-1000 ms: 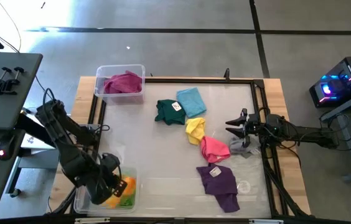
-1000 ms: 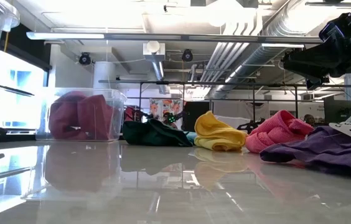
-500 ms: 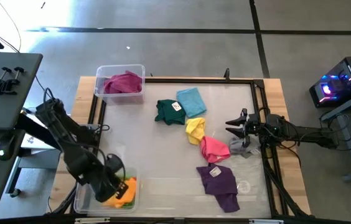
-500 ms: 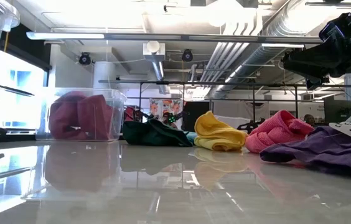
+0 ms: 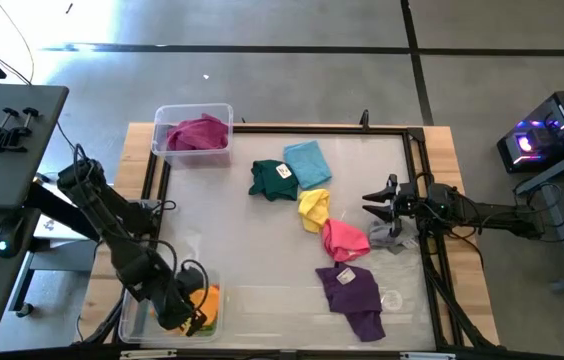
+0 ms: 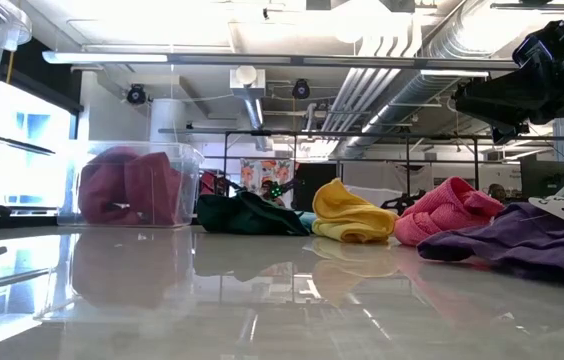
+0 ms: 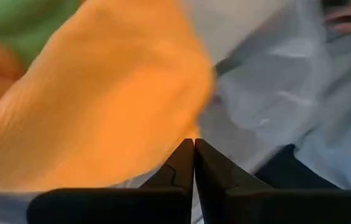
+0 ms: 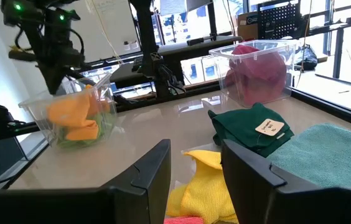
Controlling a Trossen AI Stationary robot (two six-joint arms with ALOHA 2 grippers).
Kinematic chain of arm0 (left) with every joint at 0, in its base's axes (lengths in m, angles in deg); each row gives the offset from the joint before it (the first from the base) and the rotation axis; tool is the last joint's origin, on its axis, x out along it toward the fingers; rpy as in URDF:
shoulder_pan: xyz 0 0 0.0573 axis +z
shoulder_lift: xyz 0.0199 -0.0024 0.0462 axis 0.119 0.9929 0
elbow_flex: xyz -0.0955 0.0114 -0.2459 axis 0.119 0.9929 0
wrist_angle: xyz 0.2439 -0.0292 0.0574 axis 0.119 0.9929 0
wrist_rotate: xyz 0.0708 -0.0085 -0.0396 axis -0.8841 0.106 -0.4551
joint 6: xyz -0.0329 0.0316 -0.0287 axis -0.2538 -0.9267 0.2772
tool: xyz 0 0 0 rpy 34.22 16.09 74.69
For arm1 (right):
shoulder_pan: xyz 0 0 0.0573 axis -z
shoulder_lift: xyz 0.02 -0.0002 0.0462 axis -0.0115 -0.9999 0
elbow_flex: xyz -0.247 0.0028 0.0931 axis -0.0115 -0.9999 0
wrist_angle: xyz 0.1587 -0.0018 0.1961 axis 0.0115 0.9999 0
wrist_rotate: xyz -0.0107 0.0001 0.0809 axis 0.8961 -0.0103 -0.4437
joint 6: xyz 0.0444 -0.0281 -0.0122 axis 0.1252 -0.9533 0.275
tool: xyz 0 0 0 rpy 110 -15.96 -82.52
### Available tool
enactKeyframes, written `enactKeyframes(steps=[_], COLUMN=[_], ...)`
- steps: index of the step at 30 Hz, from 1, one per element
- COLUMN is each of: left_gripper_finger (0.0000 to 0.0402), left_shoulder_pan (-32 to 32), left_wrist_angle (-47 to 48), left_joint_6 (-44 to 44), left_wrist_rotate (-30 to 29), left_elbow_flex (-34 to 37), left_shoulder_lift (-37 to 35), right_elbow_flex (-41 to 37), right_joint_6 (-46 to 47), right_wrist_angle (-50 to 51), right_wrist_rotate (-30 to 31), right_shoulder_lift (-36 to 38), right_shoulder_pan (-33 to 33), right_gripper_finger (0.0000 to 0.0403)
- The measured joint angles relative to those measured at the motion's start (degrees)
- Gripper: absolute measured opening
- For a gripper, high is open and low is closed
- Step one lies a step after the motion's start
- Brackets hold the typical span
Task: Sort towels by color in basket
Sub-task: Put the dark green towel into the top transparent bin
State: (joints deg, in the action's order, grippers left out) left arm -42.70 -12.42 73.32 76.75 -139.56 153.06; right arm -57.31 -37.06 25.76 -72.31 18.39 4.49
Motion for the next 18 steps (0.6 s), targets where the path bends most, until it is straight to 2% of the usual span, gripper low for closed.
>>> enactKeyframes(steps=[2, 6, 8, 11, 12, 13, 14, 18], left_gripper_finger=[0.0002, 0.0001, 0.0001, 0.0001, 0.0001, 0.0001, 0.0001, 0.0000], left_shoulder_pan=[-0.02, 1.20, 2.82, 5.93, 7.34, 9.07, 11.12, 22.08], left_wrist_angle=[0.18, -2.53, -5.40, -14.48, -18.01, -20.95, -23.15, -34.58], left_joint_6=[-5.06, -20.80, -32.57, -50.55, -55.26, -60.08, -64.80, -81.36], left_wrist_rotate=[-7.40, -29.07, -42.23, -65.72, -71.06, -73.44, -72.84, -60.58], left_elbow_flex=[-1.22, -2.22, -2.22, -0.97, -0.26, 0.47, 1.07, 4.46], left_shoulder_lift=[-0.19, -0.29, -0.28, 0.35, 0.63, 0.89, 1.10, 2.65], right_elbow_flex=[0.00, -0.02, 0.00, 0.00, 0.00, -0.01, 0.00, 0.00], right_joint_6=[0.00, 0.00, 0.01, -0.01, 0.00, 0.00, -0.01, -0.01], right_wrist_angle=[0.00, 0.00, 0.00, 0.00, 0.00, 0.00, 0.00, 0.00], right_wrist_rotate=[0.00, 0.00, 0.01, -0.01, 0.00, 0.01, 0.00, 0.01], right_shoulder_lift=[0.00, 0.00, 0.00, 0.00, 0.00, -0.01, 0.00, -0.02], right_shoulder_pan=[0.01, 0.02, 0.02, 0.00, 0.01, 0.01, 0.01, 0.00], right_gripper_finger=[0.0138, 0.0138, 0.0138, 0.0138, 0.0138, 0.0138, 0.0138, 0.0138])
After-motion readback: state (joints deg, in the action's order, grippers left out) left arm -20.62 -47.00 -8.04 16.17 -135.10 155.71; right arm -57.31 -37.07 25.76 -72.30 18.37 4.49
